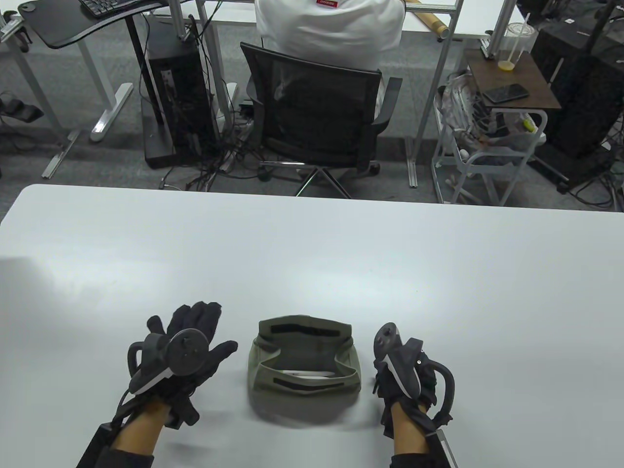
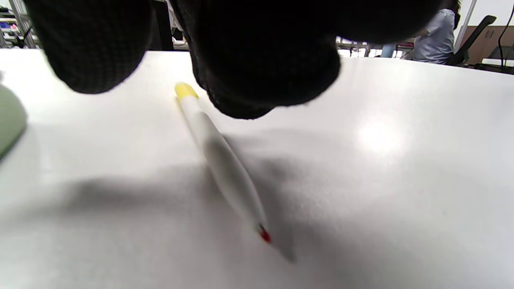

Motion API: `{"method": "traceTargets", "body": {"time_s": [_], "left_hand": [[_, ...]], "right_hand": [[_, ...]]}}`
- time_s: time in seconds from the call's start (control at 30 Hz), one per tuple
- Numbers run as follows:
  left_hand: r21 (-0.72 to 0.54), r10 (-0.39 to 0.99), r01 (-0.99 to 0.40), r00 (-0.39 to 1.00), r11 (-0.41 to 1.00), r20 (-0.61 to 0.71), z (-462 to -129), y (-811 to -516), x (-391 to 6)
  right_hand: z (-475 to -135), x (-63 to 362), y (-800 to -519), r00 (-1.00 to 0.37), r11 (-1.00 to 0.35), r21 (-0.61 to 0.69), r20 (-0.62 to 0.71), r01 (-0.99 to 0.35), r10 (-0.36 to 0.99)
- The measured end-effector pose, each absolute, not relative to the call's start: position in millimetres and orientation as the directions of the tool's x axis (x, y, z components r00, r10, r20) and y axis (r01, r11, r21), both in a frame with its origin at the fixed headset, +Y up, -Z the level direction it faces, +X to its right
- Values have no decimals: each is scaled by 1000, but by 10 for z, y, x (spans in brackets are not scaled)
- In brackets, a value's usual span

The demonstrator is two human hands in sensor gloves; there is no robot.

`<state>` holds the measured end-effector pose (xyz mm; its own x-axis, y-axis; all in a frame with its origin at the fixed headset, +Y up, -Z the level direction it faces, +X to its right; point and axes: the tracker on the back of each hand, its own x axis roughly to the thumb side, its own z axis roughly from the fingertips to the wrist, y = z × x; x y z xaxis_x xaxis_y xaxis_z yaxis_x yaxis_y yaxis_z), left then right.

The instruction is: Twist to extend twist pen refills

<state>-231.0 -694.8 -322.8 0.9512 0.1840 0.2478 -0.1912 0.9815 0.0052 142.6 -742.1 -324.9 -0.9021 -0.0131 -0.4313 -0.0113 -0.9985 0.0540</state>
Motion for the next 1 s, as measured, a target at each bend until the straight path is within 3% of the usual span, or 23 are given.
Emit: {"method": "traceTargets", "body": {"time_s": [0.1,0.27,0.37,0.43,0.5,0.63,0.67,0.73,0.87,1.0], "left_hand": [[-59,203,-194,946,979,253,-3414,-6885,-2020],[-101,54,-29,966,994,252,-3676,-6963,-1711],[-81,84,-65,964,995,253,-3753,-7023,-1653],[-82,120,-102,959,991,255,-3778,-7049,-1642],[-65,110,-96,960,993,256,-3780,-7057,-1643],[-33,103,-98,962,995,254,-3766,-7067,-1642],[-30,101,-96,962,995,255,-3769,-7066,-1641],[-15,97,-97,962,995,255,-3780,-7061,-1641],[-2,102,-105,962,994,253,-3828,-7071,-1638],[11,93,-100,961,995,260,-3860,-7089,-1636]], "right_hand": [[-3207,1364,-7315,-913,-1000,3,-409,-6,5],[-3068,1159,-6993,-950,-984,-173,-301,-31,83],[-2983,911,-6735,-973,-953,-277,-154,-124,172],[-3009,706,-6658,-978,-952,-236,-16,-197,207],[-3110,450,-6715,-979,-970,-137,57,-202,196],[-3211,85,-7095,-976,-988,-155,209,24,-56],[-3210,31,-7192,-972,-988,-154,225,32,-66],[-3199,-13,-7329,-959,-989,-52,245,136,-144],[-3181,40,-7504,-972,-980,140,209,143,-112],[-3152,24,-7541,-967,-984,92,219,155,-132]]}}
